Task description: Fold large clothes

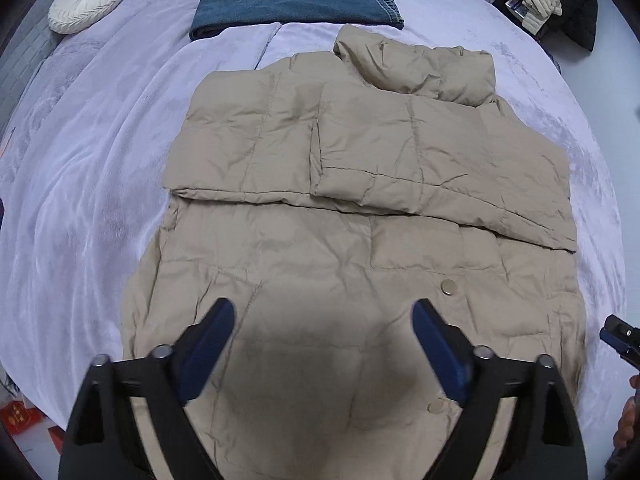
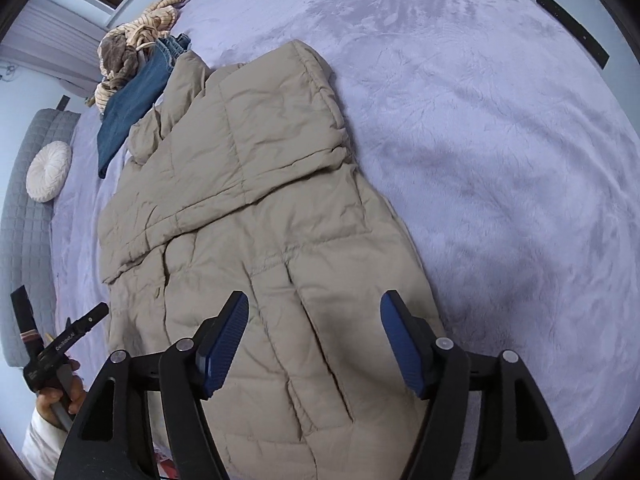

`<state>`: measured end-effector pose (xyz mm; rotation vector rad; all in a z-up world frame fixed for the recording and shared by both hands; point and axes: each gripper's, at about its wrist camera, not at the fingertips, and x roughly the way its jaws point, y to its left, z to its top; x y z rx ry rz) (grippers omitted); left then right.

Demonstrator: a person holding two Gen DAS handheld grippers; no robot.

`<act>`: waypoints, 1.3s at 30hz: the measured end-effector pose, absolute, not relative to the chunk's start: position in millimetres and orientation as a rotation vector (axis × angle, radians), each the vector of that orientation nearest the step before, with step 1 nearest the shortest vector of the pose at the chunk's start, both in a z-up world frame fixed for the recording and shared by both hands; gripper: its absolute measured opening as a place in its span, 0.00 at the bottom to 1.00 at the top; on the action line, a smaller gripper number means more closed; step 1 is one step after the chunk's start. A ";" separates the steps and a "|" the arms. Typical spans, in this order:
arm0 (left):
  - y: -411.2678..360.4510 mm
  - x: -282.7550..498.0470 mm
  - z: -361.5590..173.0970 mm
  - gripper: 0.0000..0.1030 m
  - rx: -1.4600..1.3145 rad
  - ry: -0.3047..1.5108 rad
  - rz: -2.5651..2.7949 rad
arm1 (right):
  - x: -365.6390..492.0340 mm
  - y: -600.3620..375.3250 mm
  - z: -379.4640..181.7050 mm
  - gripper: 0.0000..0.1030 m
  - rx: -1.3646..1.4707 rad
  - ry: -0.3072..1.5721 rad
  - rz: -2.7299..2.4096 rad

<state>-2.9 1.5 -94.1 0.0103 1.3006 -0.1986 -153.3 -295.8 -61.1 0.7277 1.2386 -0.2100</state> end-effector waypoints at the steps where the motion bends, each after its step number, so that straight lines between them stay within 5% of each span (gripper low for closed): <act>1: 0.0 -9.4 -90.2 0.96 0.008 1.289 -0.193 | -154.7 -295.2 -60.7 0.75 0.733 1.243 -0.198; 20: 6.1 -86.5 -77.4 1.00 0.009 1.343 -0.136 | -179.1 -266.1 -54.9 0.83 0.745 1.262 -0.093; 39: 102.8 -153.2 -129.9 1.00 -0.050 1.416 -0.138 | -286.3 -222.4 -93.7 0.85 0.938 1.252 -0.271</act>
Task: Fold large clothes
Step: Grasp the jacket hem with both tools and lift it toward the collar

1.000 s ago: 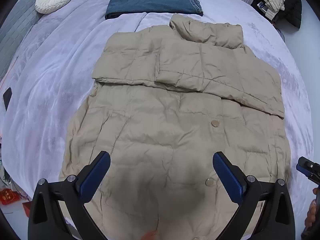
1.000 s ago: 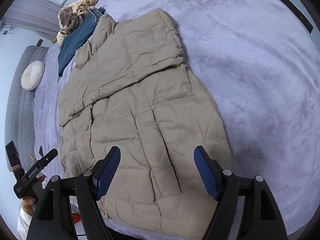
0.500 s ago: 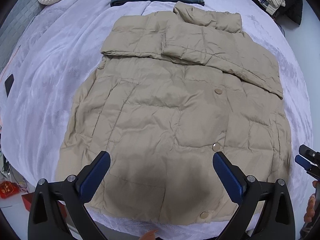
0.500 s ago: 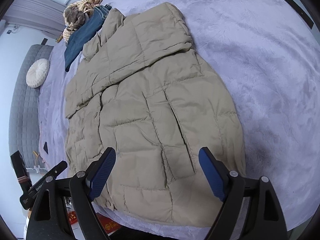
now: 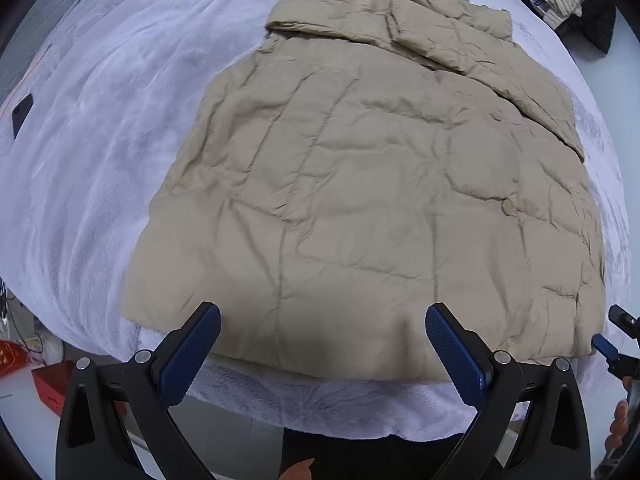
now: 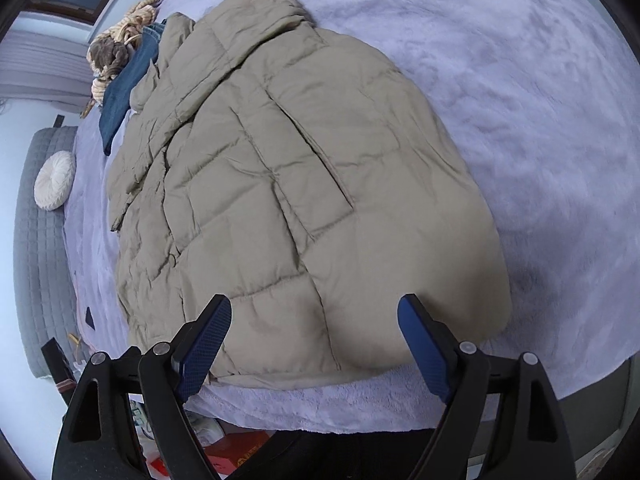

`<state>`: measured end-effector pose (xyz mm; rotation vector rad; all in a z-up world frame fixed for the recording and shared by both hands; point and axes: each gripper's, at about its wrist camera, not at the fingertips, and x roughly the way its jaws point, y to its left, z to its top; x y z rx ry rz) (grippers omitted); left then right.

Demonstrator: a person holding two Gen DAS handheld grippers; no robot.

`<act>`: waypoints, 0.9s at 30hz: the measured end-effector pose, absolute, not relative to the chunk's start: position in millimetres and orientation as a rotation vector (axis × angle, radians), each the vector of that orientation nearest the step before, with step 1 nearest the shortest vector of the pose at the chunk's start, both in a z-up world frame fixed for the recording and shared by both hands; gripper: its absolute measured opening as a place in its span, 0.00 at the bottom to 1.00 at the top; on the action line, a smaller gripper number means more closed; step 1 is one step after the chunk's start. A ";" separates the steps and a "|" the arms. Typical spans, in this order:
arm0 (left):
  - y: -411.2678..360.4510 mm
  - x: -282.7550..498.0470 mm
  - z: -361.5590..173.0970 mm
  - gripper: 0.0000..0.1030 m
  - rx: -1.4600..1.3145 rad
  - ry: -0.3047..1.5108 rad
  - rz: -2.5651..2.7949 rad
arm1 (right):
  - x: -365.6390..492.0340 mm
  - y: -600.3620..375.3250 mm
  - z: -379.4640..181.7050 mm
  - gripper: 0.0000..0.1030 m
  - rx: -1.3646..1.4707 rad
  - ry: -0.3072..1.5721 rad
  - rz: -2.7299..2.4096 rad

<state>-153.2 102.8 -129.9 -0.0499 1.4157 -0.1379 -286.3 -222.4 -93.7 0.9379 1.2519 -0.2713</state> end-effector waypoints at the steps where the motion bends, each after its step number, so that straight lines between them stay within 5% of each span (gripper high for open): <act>1: 109.2 -155.6 -132.3 1.00 -0.057 1.417 -0.131 | -293.8 -225.0 -95.9 0.85 0.954 1.246 -0.288; 27: 180.8 -175.3 -189.1 0.99 -0.552 1.528 -0.284 | -315.8 -204.1 -148.5 0.88 1.457 0.957 -0.259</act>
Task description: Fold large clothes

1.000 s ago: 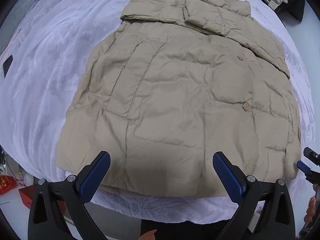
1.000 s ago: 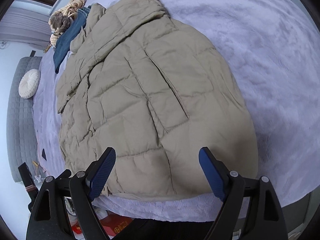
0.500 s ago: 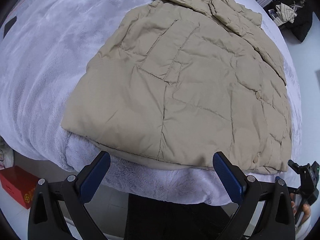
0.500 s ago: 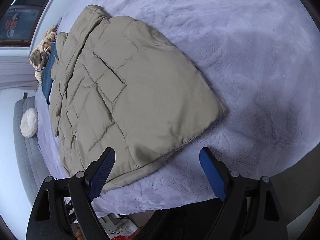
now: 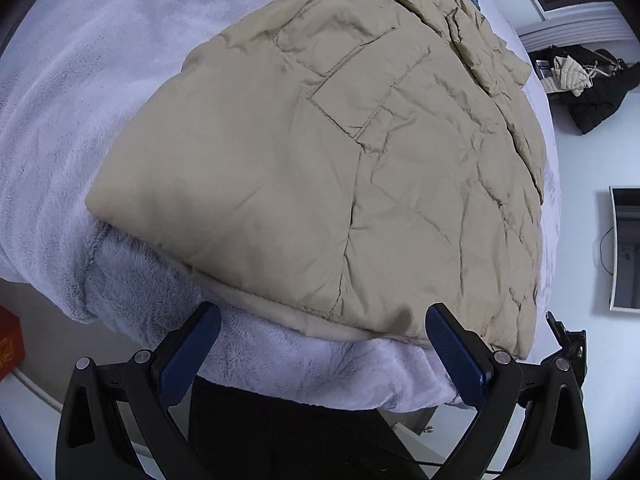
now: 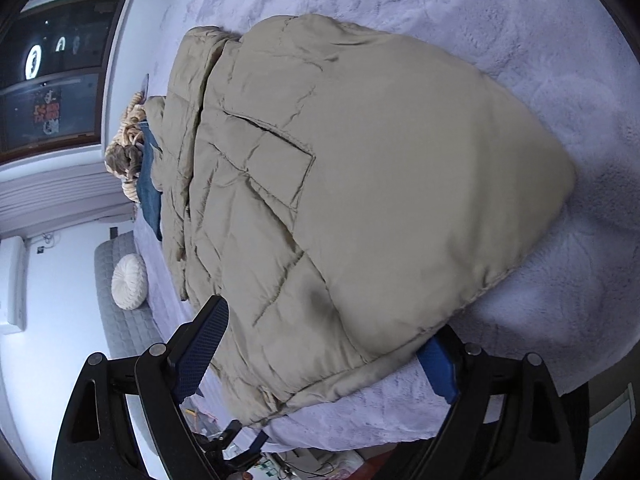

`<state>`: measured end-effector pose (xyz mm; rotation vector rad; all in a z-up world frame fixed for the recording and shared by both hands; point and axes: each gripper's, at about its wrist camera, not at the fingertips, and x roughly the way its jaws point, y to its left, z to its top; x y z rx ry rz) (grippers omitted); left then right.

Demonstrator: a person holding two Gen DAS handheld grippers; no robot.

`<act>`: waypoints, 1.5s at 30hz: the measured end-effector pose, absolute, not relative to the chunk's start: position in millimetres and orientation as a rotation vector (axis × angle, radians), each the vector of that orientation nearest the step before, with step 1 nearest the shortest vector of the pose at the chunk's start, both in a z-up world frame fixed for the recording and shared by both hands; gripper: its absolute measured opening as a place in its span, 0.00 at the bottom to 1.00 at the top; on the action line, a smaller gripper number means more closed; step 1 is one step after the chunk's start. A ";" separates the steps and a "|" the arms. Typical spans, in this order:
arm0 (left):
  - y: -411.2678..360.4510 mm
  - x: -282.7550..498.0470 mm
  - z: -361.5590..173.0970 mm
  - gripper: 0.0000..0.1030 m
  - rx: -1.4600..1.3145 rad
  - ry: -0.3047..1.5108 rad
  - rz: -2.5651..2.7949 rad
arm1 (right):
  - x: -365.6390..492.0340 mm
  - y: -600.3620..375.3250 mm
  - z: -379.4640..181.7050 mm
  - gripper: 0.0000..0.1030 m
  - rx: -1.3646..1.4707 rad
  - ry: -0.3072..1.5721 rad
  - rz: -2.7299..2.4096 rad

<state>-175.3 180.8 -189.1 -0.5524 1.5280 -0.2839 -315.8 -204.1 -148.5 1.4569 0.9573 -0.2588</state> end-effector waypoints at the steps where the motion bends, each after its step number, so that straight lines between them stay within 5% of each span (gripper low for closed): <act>1: 181.9 -172.5 -190.4 0.99 -0.581 1.521 -0.285 | -314.9 -203.1 -148.9 0.88 1.468 0.952 -0.257; 13: 163.6 -127.3 -182.7 0.97 -0.662 1.412 -0.305 | -299.7 -204.7 -136.3 0.88 1.441 0.882 -0.200; 16: 162.9 -120.8 -177.4 0.72 -0.635 1.399 -0.315 | -293.8 -203.4 -127.4 0.88 1.422 0.873 -0.169; 18: 166.2 -117.8 -173.0 0.40 -0.611 1.396 -0.328 | -290.5 -205.1 -123.7 0.88 1.394 0.901 -0.176; 20: 170.6 -115.5 -166.9 0.23 -0.582 1.387 -0.332 | -288.5 -206.9 -123.2 0.88 1.394 0.925 -0.166; 23: 178.4 -113.0 -153.5 0.15 -0.578 1.355 -0.340 | -287.2 -210.5 -123.3 0.88 1.397 0.957 -0.164; 25: 182.4 -111.5 -140.9 0.15 -0.571 1.327 -0.348 | -285.6 -213.8 -122.9 0.74 1.408 0.976 -0.175; 27: 180.7 -108.6 -127.6 0.15 -0.557 1.301 -0.357 | -281.5 -219.2 -123.4 0.47 1.404 1.015 -0.193; 28: 179.6 -106.8 -120.6 0.15 -0.548 1.288 -0.361 | -280.3 -220.9 -123.3 0.20 1.397 1.036 -0.208; 29: 177.9 -104.1 -113.9 0.15 -0.541 1.277 -0.365 | -278.8 -224.6 -122.5 0.09 1.386 1.057 -0.224; 45: 128.0 -4.2 2.0 0.15 -0.474 1.007 -0.332 | -162.0 -266.4 -4.0 0.07 0.971 0.984 -0.028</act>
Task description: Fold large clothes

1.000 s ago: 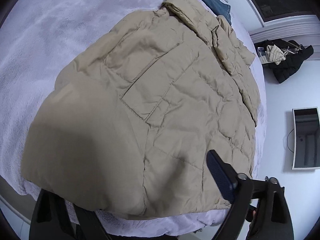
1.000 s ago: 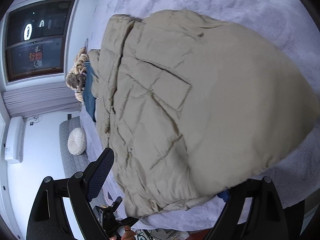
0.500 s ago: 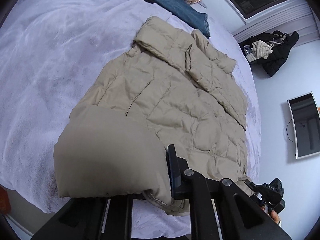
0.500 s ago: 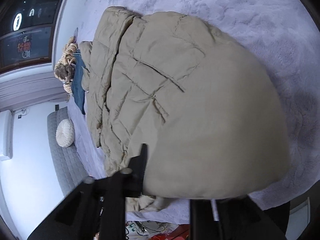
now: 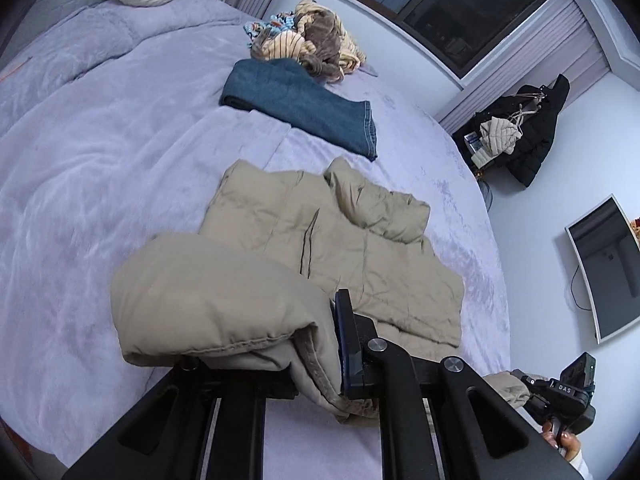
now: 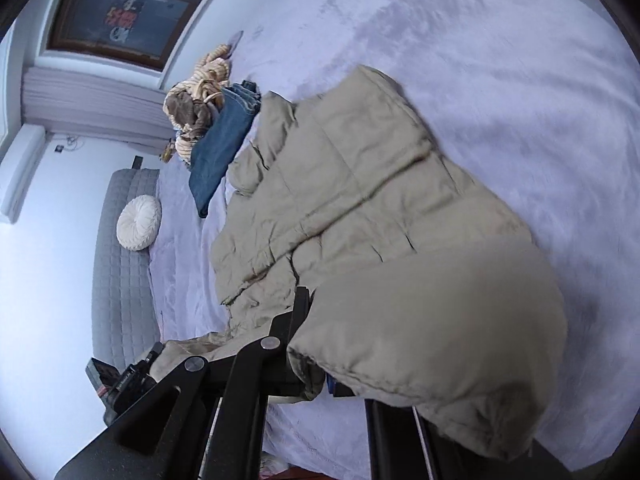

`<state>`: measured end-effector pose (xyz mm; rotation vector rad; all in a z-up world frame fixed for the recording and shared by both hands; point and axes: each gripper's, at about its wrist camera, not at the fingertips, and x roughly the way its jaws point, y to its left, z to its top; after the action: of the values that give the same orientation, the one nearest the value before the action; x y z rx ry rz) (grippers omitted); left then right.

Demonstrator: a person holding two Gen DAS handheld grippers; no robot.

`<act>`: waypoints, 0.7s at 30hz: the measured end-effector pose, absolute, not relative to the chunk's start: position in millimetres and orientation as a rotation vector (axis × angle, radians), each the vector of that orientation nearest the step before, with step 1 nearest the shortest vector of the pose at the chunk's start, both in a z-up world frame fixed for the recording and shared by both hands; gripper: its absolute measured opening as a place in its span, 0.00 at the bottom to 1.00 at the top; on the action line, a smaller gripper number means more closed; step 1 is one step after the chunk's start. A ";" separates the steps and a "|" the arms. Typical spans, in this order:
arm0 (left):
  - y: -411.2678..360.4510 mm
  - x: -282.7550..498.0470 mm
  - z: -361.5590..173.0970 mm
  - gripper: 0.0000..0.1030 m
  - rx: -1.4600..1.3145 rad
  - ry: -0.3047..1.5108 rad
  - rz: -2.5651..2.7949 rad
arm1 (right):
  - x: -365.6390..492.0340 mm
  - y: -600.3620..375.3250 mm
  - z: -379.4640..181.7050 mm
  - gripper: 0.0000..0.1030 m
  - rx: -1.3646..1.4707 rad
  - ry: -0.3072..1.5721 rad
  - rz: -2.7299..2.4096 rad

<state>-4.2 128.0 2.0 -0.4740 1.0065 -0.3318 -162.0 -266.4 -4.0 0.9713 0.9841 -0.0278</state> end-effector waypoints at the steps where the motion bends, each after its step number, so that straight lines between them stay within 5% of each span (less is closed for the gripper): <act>1: 123.6 5.1 4.2 0.15 -0.469 0.997 -0.325 | -148.6 -269.6 2.3 0.07 0.936 0.982 -0.015; 10: 91.4 124.8 -14.2 0.15 -0.414 0.977 -0.283 | -6.5 -289.3 13.6 0.07 0.740 1.005 0.008; 21: 50.5 244.0 -122.8 0.15 -0.243 1.141 -0.246 | 93.6 -312.1 -95.2 0.07 0.781 1.104 -0.141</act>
<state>244.0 50.5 -122.8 -0.2429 1.1407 -0.2460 93.6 -312.1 -95.2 0.7813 1.1036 -0.1411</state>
